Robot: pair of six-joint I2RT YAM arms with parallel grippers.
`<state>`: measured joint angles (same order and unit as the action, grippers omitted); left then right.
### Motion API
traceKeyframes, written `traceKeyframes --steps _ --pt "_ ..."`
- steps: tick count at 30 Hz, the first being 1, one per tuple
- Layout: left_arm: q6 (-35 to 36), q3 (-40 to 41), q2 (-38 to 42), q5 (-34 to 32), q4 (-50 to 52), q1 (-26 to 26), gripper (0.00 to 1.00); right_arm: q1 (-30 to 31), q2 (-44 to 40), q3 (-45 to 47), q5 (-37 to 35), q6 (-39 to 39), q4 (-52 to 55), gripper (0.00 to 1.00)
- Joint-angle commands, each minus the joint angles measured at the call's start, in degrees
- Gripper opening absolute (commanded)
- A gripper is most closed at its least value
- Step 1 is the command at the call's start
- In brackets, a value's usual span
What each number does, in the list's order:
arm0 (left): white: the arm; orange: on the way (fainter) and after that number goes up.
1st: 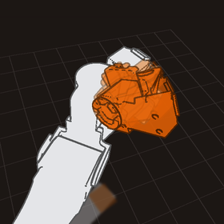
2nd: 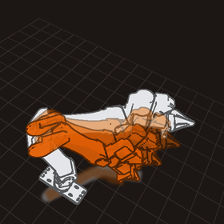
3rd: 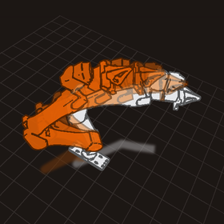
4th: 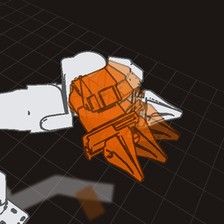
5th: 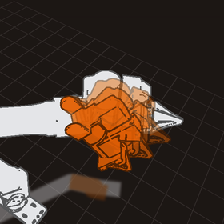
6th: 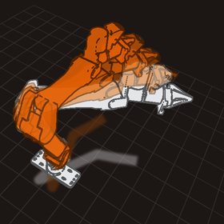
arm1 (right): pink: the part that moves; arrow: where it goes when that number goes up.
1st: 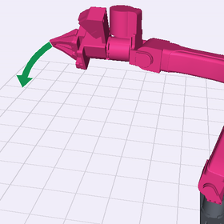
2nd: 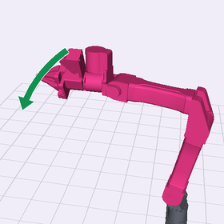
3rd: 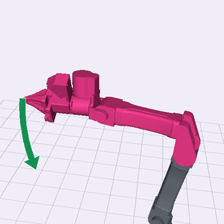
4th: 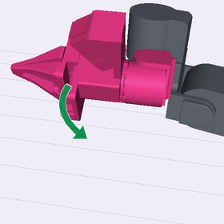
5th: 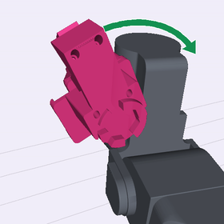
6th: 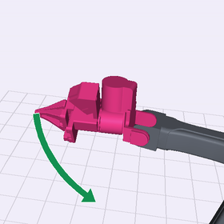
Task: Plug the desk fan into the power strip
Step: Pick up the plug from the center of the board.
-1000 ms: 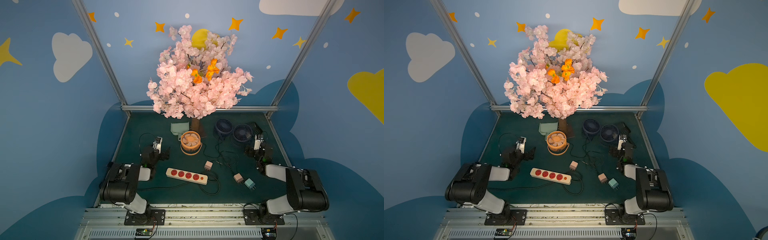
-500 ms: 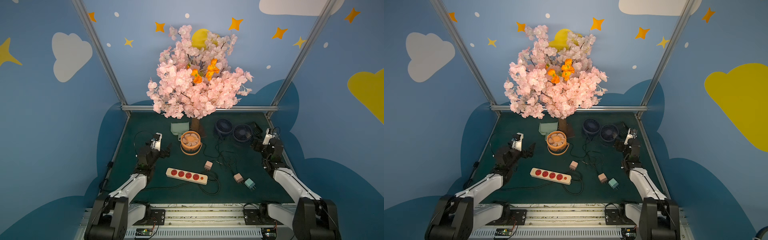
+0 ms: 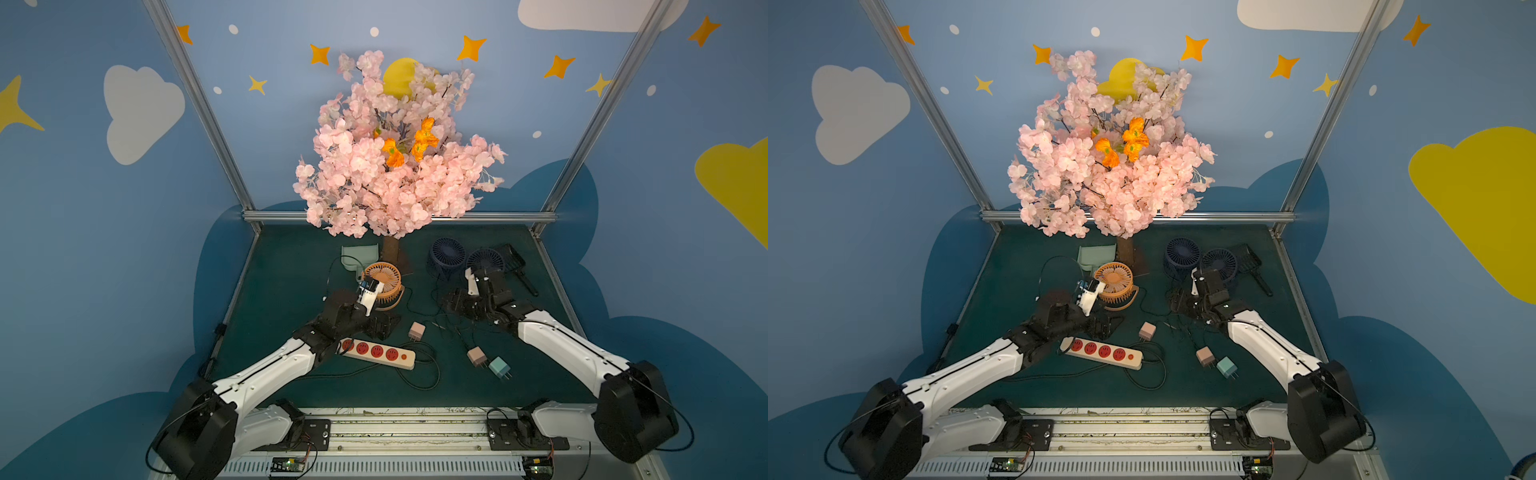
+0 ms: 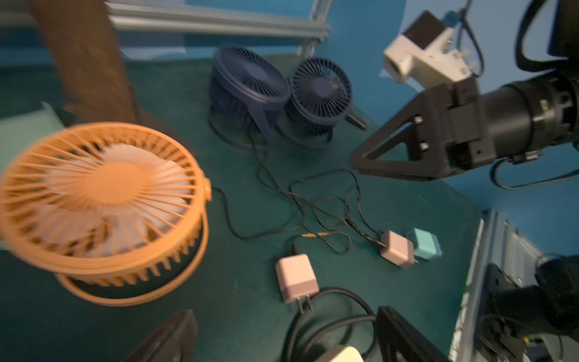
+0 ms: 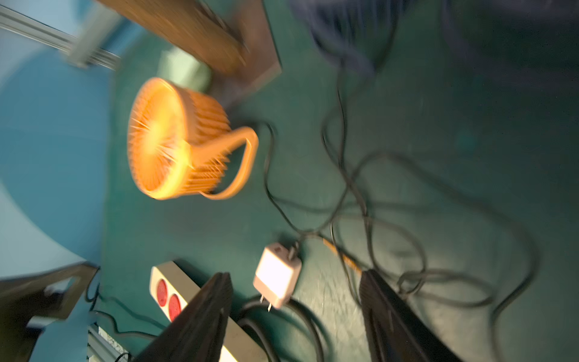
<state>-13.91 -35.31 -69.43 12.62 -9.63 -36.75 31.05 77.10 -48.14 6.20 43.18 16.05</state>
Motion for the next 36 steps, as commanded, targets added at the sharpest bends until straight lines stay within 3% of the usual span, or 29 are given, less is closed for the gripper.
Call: traceKeyframes --steps 1,8,14,23,36 --pt "-1.79 -2.45 -4.36 -1.33 2.50 -3.02 0.93 6.57 3.23 -4.22 -7.78 10.44 4.66 0.74" --pt "-7.71 -0.11 -8.12 -1.43 -1.14 -3.76 0.91 14.78 13.95 -13.54 -17.83 13.13 16.32 0.85" --pt "-13.30 1.89 -9.18 -0.35 -2.73 -3.74 0.88 19.56 26.07 -24.84 -22.34 16.94 29.10 0.83" --pt "-16.98 4.53 -8.62 -0.94 -4.76 -3.68 0.87 21.86 33.24 -29.36 -22.28 16.08 28.90 0.79" --pt "-19.97 5.47 -9.55 -1.44 -6.78 -3.41 0.84 18.98 36.63 -30.44 -20.79 14.51 26.06 0.68"
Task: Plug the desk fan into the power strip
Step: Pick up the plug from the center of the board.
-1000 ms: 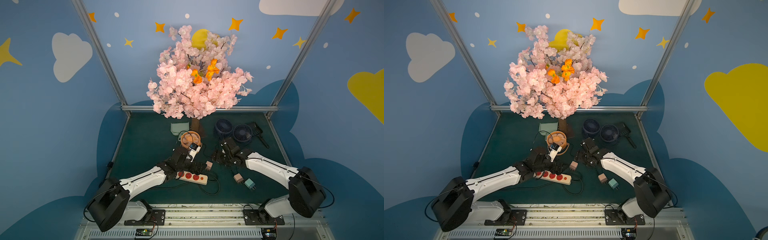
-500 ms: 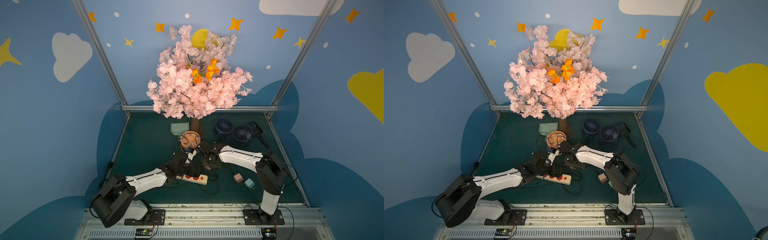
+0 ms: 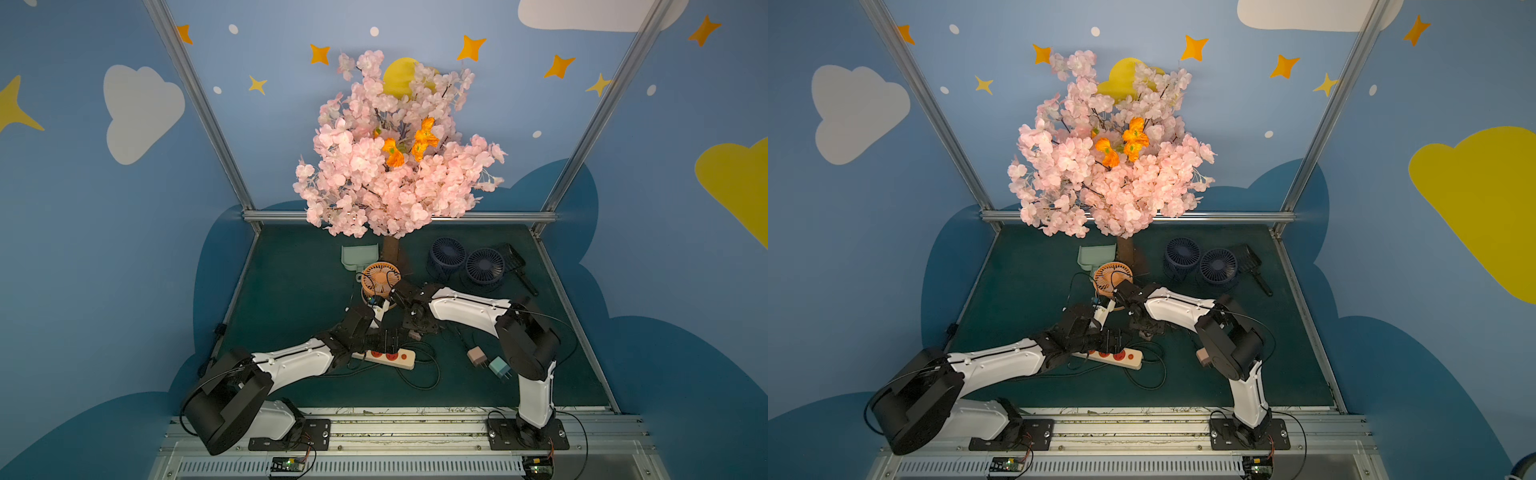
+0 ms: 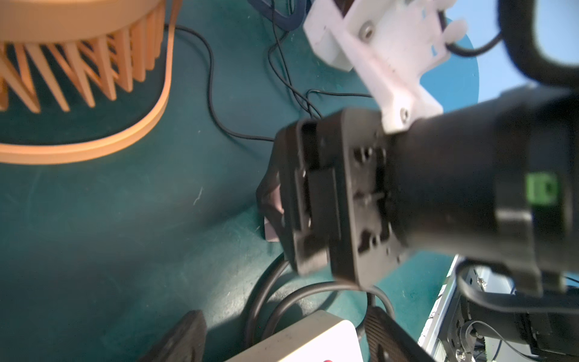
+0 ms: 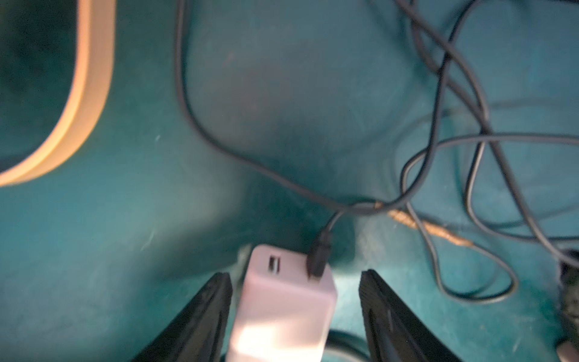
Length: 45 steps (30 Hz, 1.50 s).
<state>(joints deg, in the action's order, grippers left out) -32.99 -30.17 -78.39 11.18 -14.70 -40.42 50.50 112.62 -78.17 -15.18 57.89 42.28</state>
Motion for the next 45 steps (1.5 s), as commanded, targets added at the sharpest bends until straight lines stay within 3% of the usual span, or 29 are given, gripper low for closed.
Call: traceKeyframes --steps 1,10,16,26,35,45 --pt "-0.99 0.30 -0.69 0.14 -1.83 0.34 0.84 -0.37 1.04 -0.20 1.04 0.02 -0.46 0.68" --pt "-3.06 -0.26 -4.44 2.50 -5.85 0.35 0.81 -0.16 1.46 2.33 1.43 1.38 -3.89 0.53" --pt "-5.93 -1.20 -6.91 5.63 -10.01 0.37 0.74 -1.22 -2.94 3.53 4.56 1.39 -5.31 0.41" --pt "-13.43 -1.94 -9.61 4.94 -17.64 -0.60 0.65 -2.30 -14.89 10.21 11.30 7.50 -12.91 0.38" --pt "-18.49 -1.64 -10.61 3.48 -21.86 -2.13 0.59 -1.80 -17.98 11.65 11.57 10.25 -16.94 0.36" --pt "-25.76 -0.14 -14.64 -2.73 -31.47 -2.80 0.37 -0.80 -19.75 14.37 11.11 12.29 -19.51 0.35"
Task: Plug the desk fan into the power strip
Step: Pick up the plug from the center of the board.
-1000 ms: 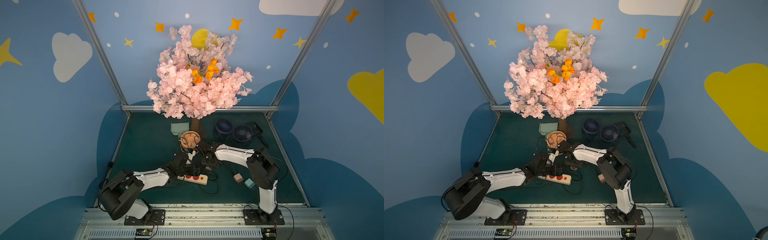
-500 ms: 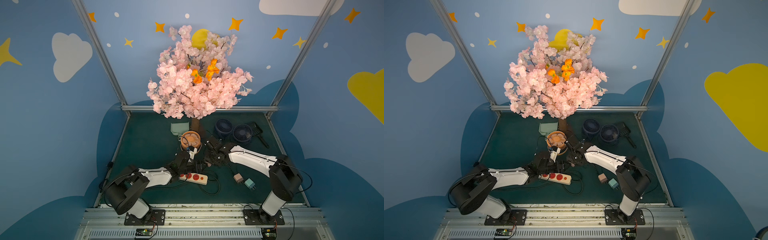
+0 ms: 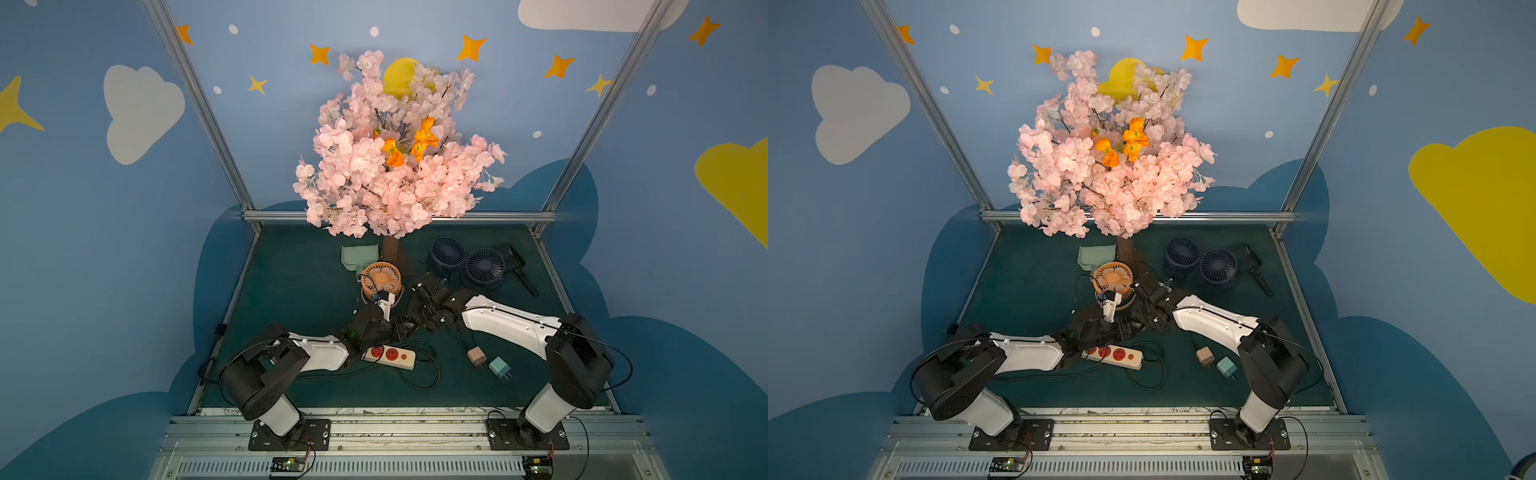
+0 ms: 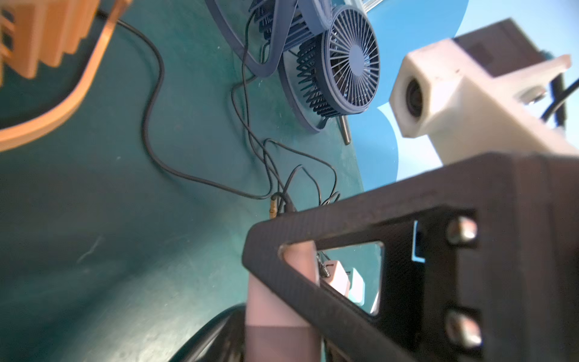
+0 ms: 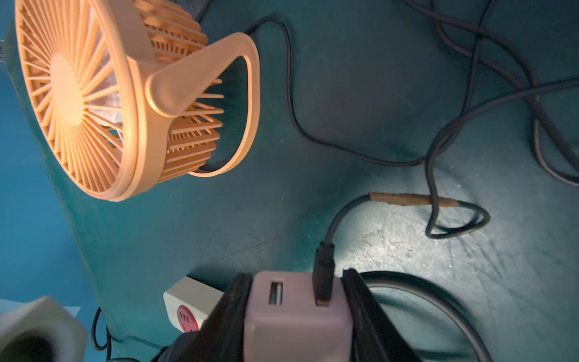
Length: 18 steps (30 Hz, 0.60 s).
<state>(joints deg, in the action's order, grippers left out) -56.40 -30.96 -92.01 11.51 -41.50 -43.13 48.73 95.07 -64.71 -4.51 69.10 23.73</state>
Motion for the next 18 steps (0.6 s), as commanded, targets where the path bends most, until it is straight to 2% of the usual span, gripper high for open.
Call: traceKeyframes --steps 1,3,5,7,10,13,16,18 --pt "-2.95 1.06 -1.36 -3.84 -5.57 -0.11 0.34 1.05 -2.44 1.21 0.40 1.15 -1.24 0.35" --pt "-3.50 1.52 -1.55 -4.54 -6.98 -0.21 0.27 1.15 -3.07 2.09 0.38 1.24 -1.88 0.36" --pt "-3.39 1.62 -1.56 -4.25 -7.91 -0.20 0.19 1.11 -4.09 3.31 0.37 0.98 -2.76 0.41" --pt "-2.55 1.46 -1.10 -3.20 -8.19 -0.17 0.13 0.87 -6.07 4.75 -0.02 -0.08 -4.11 0.54" --pt "-0.23 2.18 1.15 -1.66 -8.36 -0.14 0.10 -0.43 -10.67 6.95 -0.95 -4.12 -5.17 0.76" --pt "2.72 2.43 4.89 2.10 -5.67 1.21 0.10 -2.65 -16.85 8.58 -0.47 -10.95 -5.98 0.90" --pt "6.03 2.17 9.91 9.74 -2.16 3.36 0.10 -6.15 -23.63 10.02 5.12 -20.86 -6.55 0.95" --pt "8.61 1.48 12.91 16.77 -0.83 5.59 0.10 -9.20 -27.75 11.81 12.98 -28.07 -9.33 0.95"
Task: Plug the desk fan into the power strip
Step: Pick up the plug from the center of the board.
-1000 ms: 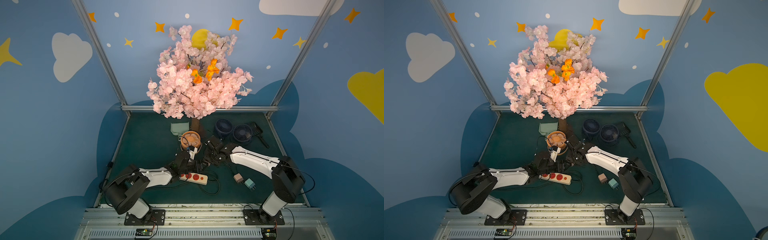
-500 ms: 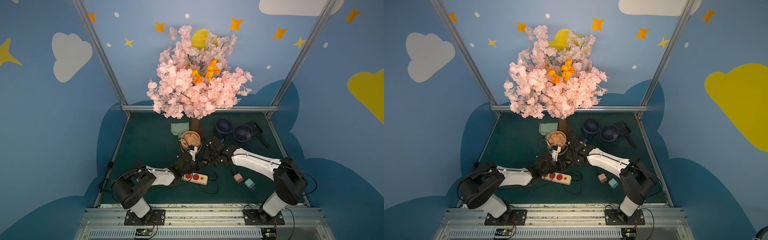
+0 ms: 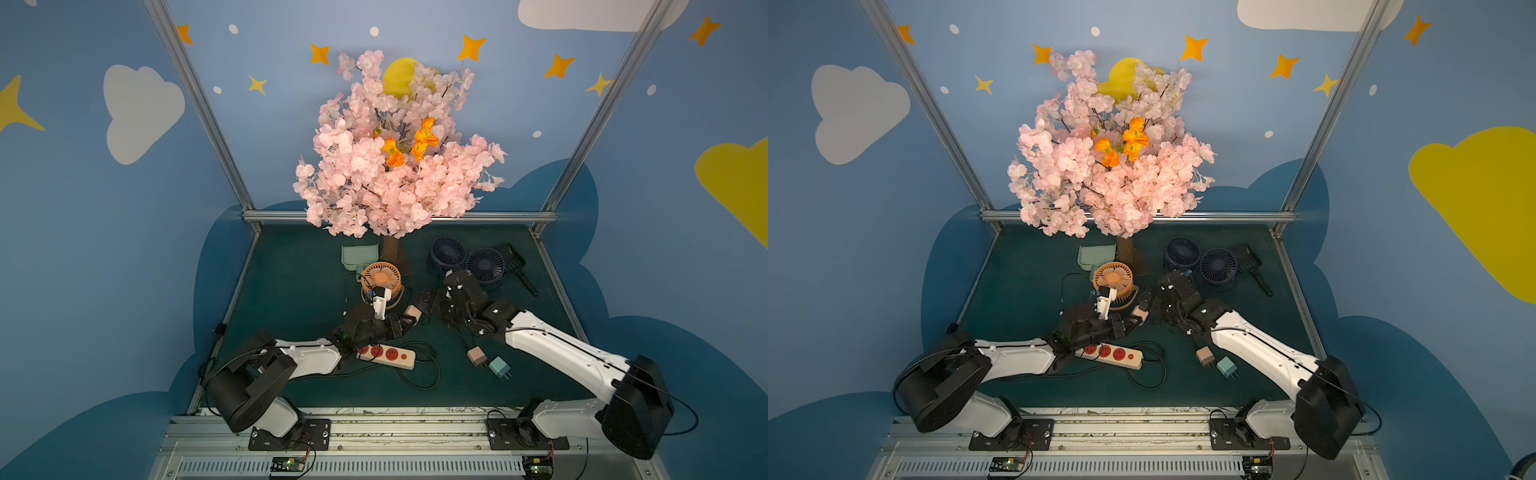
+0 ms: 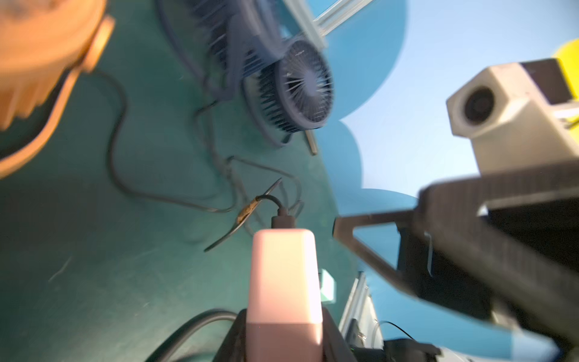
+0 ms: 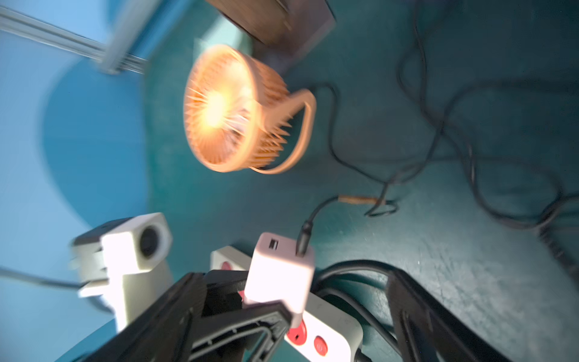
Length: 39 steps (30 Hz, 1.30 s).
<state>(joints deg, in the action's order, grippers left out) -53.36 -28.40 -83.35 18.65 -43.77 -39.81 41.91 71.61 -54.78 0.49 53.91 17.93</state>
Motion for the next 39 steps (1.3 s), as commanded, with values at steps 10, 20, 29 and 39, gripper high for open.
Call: traceKeyframes --steps 10,20,29,39 --pt "3.34 -9.64 13.86 40.80 6.11 9.49 0.13 -13.93 -6.73 2.07 52.79 -20.19 -8.58 0.96" --pt "0.50 -11.18 14.62 44.01 6.85 9.87 0.13 -7.90 -3.05 0.71 61.86 -13.73 -24.43 0.95" --pt "1.59 -9.98 15.25 41.08 6.89 10.53 0.12 -8.00 -5.26 2.17 60.02 -9.03 -26.51 0.39" --pt "2.73 -7.52 16.45 38.89 8.37 11.10 0.32 -7.63 -4.10 1.73 59.32 -11.53 -24.17 0.02"
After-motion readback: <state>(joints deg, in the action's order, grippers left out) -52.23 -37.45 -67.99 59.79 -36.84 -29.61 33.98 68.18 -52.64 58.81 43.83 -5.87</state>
